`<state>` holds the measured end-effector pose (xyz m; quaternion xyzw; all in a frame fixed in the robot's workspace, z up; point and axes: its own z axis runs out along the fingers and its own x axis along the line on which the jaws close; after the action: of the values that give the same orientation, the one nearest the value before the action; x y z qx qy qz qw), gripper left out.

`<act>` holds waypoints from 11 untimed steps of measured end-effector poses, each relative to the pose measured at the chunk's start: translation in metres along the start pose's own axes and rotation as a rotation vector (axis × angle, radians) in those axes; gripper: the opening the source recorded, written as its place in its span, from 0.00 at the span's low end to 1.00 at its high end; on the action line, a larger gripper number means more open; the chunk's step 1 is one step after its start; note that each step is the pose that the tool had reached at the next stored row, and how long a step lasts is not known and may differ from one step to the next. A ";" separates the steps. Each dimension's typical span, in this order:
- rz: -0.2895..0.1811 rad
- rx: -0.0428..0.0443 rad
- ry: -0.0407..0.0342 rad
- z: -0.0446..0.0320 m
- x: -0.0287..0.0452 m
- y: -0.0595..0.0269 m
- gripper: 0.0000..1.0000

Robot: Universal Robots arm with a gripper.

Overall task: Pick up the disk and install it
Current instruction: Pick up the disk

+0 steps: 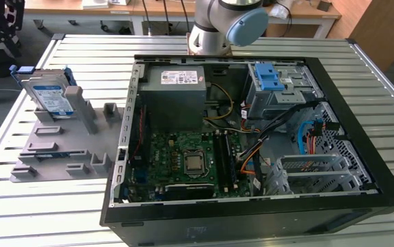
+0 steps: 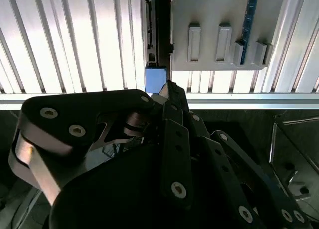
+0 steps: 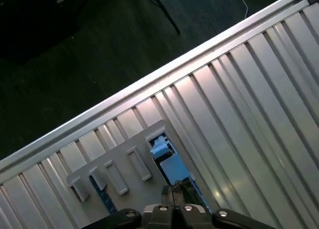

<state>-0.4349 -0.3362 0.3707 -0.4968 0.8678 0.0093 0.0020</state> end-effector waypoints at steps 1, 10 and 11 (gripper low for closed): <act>-0.015 -0.0002 0.0002 0.0000 0.0000 0.0000 0.11; -0.175 -0.0022 0.0025 0.0007 0.0000 0.0000 0.11; -0.193 -0.0025 0.0028 0.0008 0.0000 0.0000 0.11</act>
<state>-0.4349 -0.3362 0.3699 -0.5782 0.8158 0.0095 0.0011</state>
